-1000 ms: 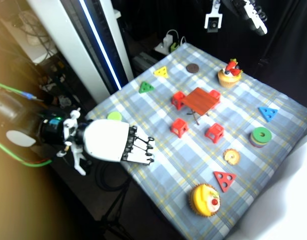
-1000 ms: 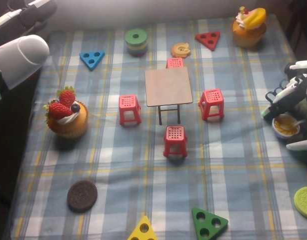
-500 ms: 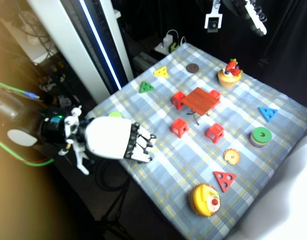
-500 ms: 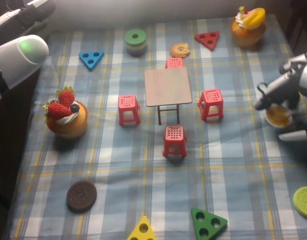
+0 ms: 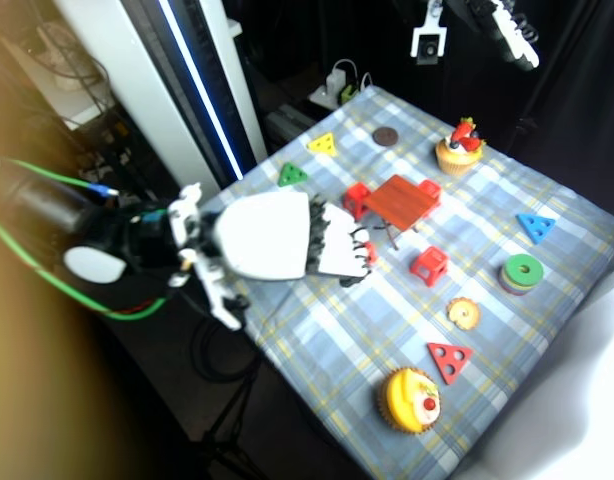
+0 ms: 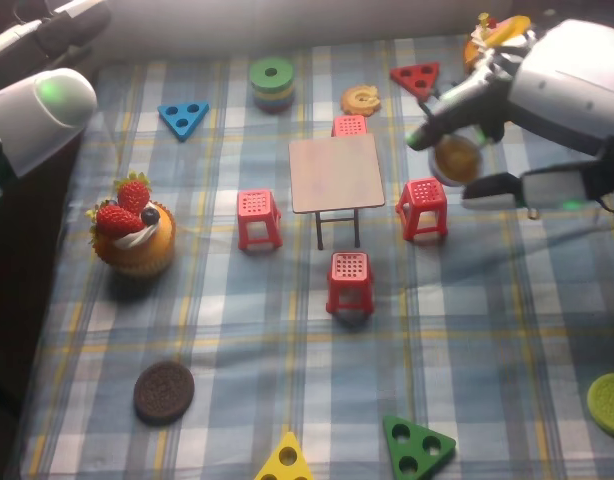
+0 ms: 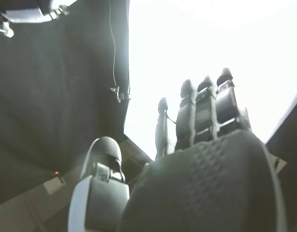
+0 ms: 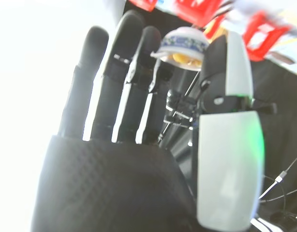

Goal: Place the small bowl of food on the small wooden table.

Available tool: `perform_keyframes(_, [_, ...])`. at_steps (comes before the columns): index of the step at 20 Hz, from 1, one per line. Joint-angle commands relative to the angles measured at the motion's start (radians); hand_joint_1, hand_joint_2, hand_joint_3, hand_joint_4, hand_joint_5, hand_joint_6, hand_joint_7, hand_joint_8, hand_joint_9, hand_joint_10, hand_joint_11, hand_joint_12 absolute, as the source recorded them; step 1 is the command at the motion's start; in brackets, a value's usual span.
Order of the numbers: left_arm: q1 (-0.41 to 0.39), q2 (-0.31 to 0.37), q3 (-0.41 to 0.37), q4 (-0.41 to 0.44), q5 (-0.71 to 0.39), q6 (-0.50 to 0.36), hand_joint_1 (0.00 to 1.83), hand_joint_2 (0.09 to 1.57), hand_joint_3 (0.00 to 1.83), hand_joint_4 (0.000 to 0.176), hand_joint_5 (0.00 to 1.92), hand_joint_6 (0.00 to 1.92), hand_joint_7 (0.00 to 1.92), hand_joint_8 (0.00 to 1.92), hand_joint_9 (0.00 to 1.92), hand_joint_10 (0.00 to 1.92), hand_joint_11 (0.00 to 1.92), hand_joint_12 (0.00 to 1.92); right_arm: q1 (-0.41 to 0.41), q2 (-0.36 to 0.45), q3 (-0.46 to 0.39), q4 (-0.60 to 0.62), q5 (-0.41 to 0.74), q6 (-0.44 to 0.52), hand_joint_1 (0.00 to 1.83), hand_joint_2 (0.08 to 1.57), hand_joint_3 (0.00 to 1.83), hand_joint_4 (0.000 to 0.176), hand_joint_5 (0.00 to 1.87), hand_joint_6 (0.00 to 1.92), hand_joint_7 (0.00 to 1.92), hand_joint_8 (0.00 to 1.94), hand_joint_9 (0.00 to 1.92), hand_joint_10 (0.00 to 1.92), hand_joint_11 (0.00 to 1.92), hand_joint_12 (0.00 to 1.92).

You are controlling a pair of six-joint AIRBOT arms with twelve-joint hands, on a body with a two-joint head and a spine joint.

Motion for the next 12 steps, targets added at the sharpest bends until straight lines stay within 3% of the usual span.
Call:
perform_keyframes(1, [-0.005, -0.005, 0.008, 0.005, -0.117, -0.006, 0.00, 1.18, 0.00, 0.150, 0.22, 0.01, 0.17, 0.00, 0.10, 0.01, 0.03, 0.05, 0.024, -0.003, 0.003, 0.015, 0.108, 0.004, 1.26, 1.07, 0.00, 0.000, 1.16, 0.51, 1.07, 1.01, 0.92, 1.03, 0.70, 1.45])
perform_keyframes(2, [-0.005, -0.005, 0.009, 0.005, -0.114, -0.006, 0.00, 1.18, 0.00, 0.155, 0.22, 0.00, 0.17, 0.00, 0.09, 0.00, 0.01, 0.04, 0.050, -0.016, 0.009, -0.005, 0.099, 0.004, 1.25, 1.06, 0.00, 0.000, 1.12, 0.78, 1.13, 0.72, 1.00, 0.60, 0.72, 1.16])
perform_keyframes(3, [-0.005, -0.005, 0.010, 0.005, -0.112, -0.006, 0.00, 1.17, 0.00, 0.172, 0.21, 0.00, 0.17, 0.00, 0.09, 0.00, 0.02, 0.05, 0.068, -0.030, 0.014, -0.017, 0.094, 0.004, 1.25, 1.05, 0.00, 0.016, 1.10, 0.84, 1.19, 0.59, 1.11, 0.35, 0.74, 1.10])
perform_keyframes(4, [-0.006, -0.006, 0.011, 0.005, -0.110, -0.006, 0.00, 1.17, 0.00, 0.167, 0.21, 0.00, 0.17, 0.00, 0.09, 0.00, 0.02, 0.05, 0.083, -0.043, 0.020, -0.028, 0.090, 0.004, 1.25, 1.04, 0.00, 0.020, 1.10, 0.80, 1.25, 0.51, 1.20, 0.30, 0.72, 1.29])
perform_keyframes(5, [-0.006, -0.008, 0.013, 0.005, -0.107, -0.006, 0.00, 1.17, 0.00, 0.174, 0.21, 0.00, 0.18, 0.01, 0.09, 0.00, 0.01, 0.05, 0.097, -0.056, 0.024, -0.038, 0.089, 0.004, 1.26, 1.03, 0.00, 0.000, 1.14, 0.66, 1.25, 0.60, 1.27, 0.30, 0.76, 1.25])
perform_keyframes(6, [-0.006, -0.009, 0.015, 0.005, -0.105, -0.006, 0.00, 1.16, 0.00, 0.175, 0.21, 0.00, 0.18, 0.01, 0.09, 0.00, 0.01, 0.05, 0.107, -0.064, 0.027, -0.044, 0.089, 0.004, 1.25, 1.05, 0.00, 0.017, 1.14, 0.66, 1.15, 0.77, 1.22, 0.32, 0.77, 1.26])
perform_keyframes(7, [-0.007, -0.010, 0.016, 0.005, -0.103, -0.006, 0.00, 1.16, 0.00, 0.175, 0.21, 0.00, 0.18, 0.01, 0.09, 0.00, 0.01, 0.05, 0.118, -0.071, 0.030, -0.051, 0.088, 0.004, 1.25, 1.05, 0.00, 0.017, 1.14, 0.66, 1.15, 0.77, 1.22, 0.32, 0.77, 1.26])
perform_keyframes(8, [-0.007, -0.011, 0.017, 0.005, -0.101, -0.006, 0.00, 1.15, 0.00, 0.167, 0.20, 0.00, 0.16, 0.00, 0.08, 0.00, 0.01, 0.05, 0.126, -0.078, 0.032, -0.058, 0.088, 0.004, 1.26, 1.06, 0.00, 0.000, 1.26, 0.36, 1.03, 1.05, 1.02, 0.70, 0.54, 1.52])
perform_keyframes(9, [-0.007, -0.012, 0.018, 0.005, -0.098, -0.006, 0.00, 1.15, 0.00, 0.167, 0.20, 0.00, 0.16, 0.00, 0.08, 0.00, 0.01, 0.05, 0.133, -0.083, 0.035, -0.062, 0.087, 0.004, 1.26, 1.06, 0.00, 0.000, 1.26, 0.36, 1.03, 1.05, 1.02, 0.70, 0.54, 1.52])
perform_keyframes(10, [-0.008, -0.012, 0.020, 0.005, -0.095, -0.006, 0.00, 1.16, 0.00, 0.161, 0.20, 0.00, 0.14, 0.00, 0.07, 0.00, 0.00, 0.04, 0.143, -0.093, 0.039, -0.068, 0.085, 0.004, 1.27, 1.06, 0.00, 0.000, 1.34, 0.18, 0.99, 1.16, 0.88, 0.99, 0.43, 1.62])
perform_keyframes(11, [-0.008, -0.013, 0.021, 0.005, -0.094, -0.006, 0.00, 1.16, 0.00, 0.159, 0.20, 0.00, 0.14, 0.00, 0.06, 0.00, 0.00, 0.02, 0.150, -0.101, 0.042, -0.074, 0.083, 0.004, 1.27, 1.07, 0.00, 0.000, 1.35, 0.11, 0.96, 1.25, 0.86, 1.21, 0.53, 1.66])
perform_keyframes(12, [-0.009, -0.013, 0.021, 0.006, -0.093, -0.006, 0.00, 1.16, 0.00, 0.162, 0.19, 0.00, 0.14, 0.00, 0.06, 0.00, 0.01, 0.01, 0.153, -0.107, 0.044, -0.077, 0.082, 0.004, 1.27, 1.08, 0.00, 0.000, 1.35, 0.07, 0.95, 1.27, 0.84, 1.29, 0.55, 1.67])
